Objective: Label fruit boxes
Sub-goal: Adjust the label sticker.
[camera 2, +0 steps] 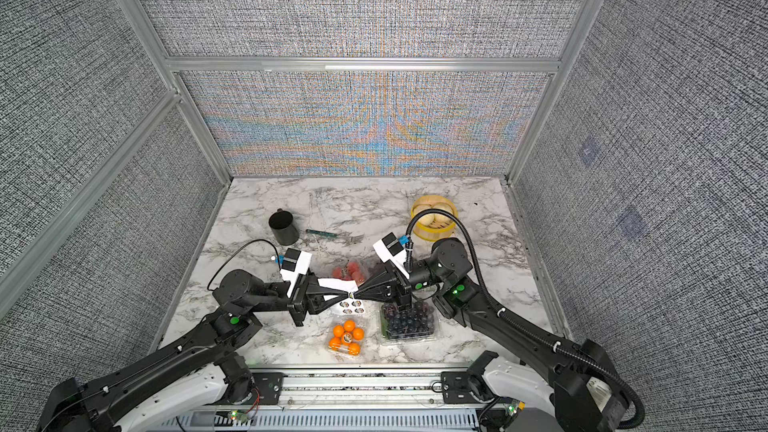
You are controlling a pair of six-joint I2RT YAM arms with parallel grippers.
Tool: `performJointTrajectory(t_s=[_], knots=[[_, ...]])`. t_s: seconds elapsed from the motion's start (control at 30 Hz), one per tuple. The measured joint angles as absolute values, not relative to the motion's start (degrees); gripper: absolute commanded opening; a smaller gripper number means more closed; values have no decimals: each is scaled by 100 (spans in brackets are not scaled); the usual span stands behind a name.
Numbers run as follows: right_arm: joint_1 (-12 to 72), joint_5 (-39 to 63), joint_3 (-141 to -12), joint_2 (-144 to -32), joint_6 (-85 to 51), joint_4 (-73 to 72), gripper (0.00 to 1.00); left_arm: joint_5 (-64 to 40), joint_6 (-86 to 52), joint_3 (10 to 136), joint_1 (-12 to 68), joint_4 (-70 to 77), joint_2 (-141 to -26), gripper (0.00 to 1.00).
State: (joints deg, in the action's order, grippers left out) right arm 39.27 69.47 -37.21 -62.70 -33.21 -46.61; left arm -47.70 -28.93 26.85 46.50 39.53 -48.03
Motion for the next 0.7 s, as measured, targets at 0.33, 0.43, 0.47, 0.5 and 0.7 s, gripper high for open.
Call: performJointTrajectory(t_s=[0.33,0.43,0.47,0.5,0.7], knots=[[3924,6925,-3802,-6348,-3232,-4598,0,-4687,-2884,2685,4648,3887,-4783,17],[3905,6869,-3817,-6361,-3208,-4563,0,-4687,-2886,2679,4650,3850,-4783,20],[3896,6820,-3820,-6364,-3186,-4545,0,-4685,-2886,2672,4650,3848,-4783,21],[3892,6790,-3826,-6364,-3166,-4523,0,-4678,-2886,2663,4650,3850,-4783,21],[3872,6711,-3854,-6396,-3127,-4480,0,-4650,-2886,2657,4650,3820,-4825,21]])
